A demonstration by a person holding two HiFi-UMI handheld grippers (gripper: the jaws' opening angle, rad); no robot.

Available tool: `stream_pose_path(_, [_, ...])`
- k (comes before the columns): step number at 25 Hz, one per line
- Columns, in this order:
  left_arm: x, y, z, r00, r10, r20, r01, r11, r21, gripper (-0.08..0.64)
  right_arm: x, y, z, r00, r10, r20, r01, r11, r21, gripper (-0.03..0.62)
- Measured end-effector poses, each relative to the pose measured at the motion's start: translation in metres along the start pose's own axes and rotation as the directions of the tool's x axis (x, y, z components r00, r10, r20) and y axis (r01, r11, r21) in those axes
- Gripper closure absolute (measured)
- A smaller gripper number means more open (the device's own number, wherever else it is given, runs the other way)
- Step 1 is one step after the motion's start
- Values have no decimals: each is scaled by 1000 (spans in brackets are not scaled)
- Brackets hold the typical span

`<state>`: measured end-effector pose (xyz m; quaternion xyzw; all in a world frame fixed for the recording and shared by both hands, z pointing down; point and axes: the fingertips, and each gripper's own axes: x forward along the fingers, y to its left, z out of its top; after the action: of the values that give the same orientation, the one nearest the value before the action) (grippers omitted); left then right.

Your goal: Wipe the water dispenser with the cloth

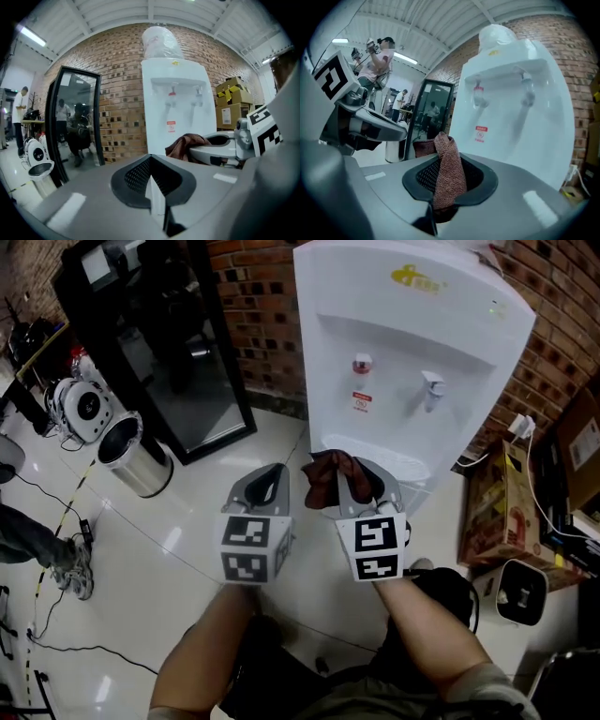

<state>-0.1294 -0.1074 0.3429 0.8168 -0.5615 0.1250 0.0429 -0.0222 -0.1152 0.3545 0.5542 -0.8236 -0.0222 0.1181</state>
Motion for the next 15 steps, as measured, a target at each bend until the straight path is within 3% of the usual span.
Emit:
stream_pose_path(2, [2,16,1,999,36,19,-36,999,-15,560,16,12,-13,999,2,-40,0,999,52,511])
stream_pose_path(6, [6,28,-22,999,54,-7,-55,990,-134,560,51,39,-36,996,10,-87,-4,998,67,511])
stream_pose_path(10, [4,34,-26,998,60,-9,-61,992,-109,560,85,44,-64,989,-8,-150,26,993,119,511])
stream_pose_path(15, [9,41,-31,997,63,-33,-65,995,-80,560,103,28,-89,977,-78,-199,124,966,226,511])
